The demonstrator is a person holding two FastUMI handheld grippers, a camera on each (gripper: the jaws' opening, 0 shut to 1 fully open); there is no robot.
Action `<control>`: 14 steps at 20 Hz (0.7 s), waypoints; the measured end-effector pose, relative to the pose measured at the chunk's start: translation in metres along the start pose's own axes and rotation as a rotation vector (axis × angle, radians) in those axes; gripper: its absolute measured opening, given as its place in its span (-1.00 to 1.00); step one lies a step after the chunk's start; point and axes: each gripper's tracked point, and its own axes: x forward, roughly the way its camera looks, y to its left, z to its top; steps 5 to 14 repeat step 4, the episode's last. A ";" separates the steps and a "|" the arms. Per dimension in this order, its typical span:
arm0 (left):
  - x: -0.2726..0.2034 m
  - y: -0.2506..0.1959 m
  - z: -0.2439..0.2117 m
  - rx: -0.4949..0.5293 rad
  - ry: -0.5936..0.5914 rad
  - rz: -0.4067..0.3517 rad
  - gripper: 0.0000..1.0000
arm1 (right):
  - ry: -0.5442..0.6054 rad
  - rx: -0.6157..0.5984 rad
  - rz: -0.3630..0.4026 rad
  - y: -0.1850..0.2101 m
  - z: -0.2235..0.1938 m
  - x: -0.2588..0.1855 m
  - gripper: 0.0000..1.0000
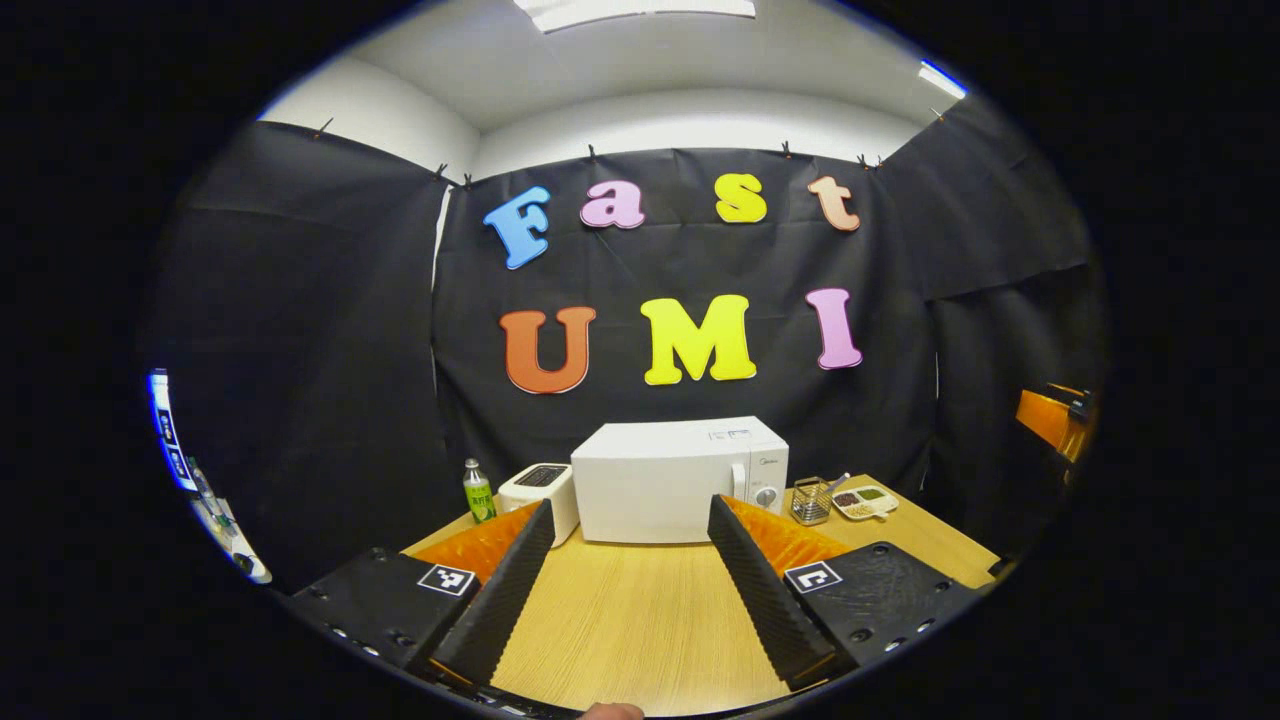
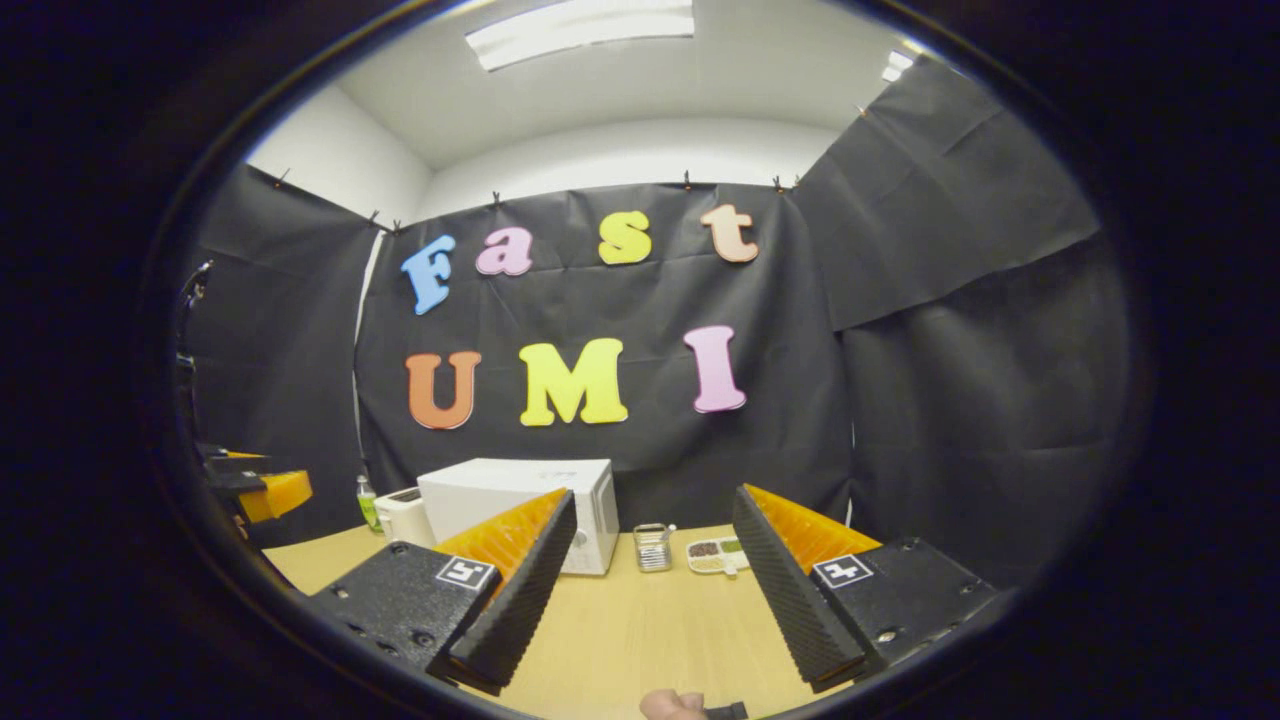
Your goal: Open the microwave oven with the left hand, put the food in, and close the microwave oven.
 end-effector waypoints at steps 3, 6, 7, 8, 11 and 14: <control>-0.022 -0.008 0.010 -0.023 -0.038 -0.039 0.76 | -0.012 0.023 0.003 0.002 0.004 -0.006 1.00; -0.029 -0.009 0.014 -0.018 -0.049 -0.051 0.76 | -0.010 0.026 0.004 0.003 0.002 -0.006 1.00; -0.029 -0.009 0.014 -0.018 -0.049 -0.051 0.76 | -0.010 0.026 0.004 0.003 0.002 -0.006 1.00; -0.029 -0.009 0.014 -0.018 -0.049 -0.051 0.76 | -0.010 0.026 0.004 0.003 0.002 -0.006 1.00; -0.029 -0.009 0.014 -0.018 -0.049 -0.051 0.76 | -0.010 0.026 0.004 0.003 0.002 -0.006 1.00; -0.029 -0.009 0.014 -0.018 -0.049 -0.051 0.76 | -0.010 0.026 0.004 0.003 0.002 -0.006 1.00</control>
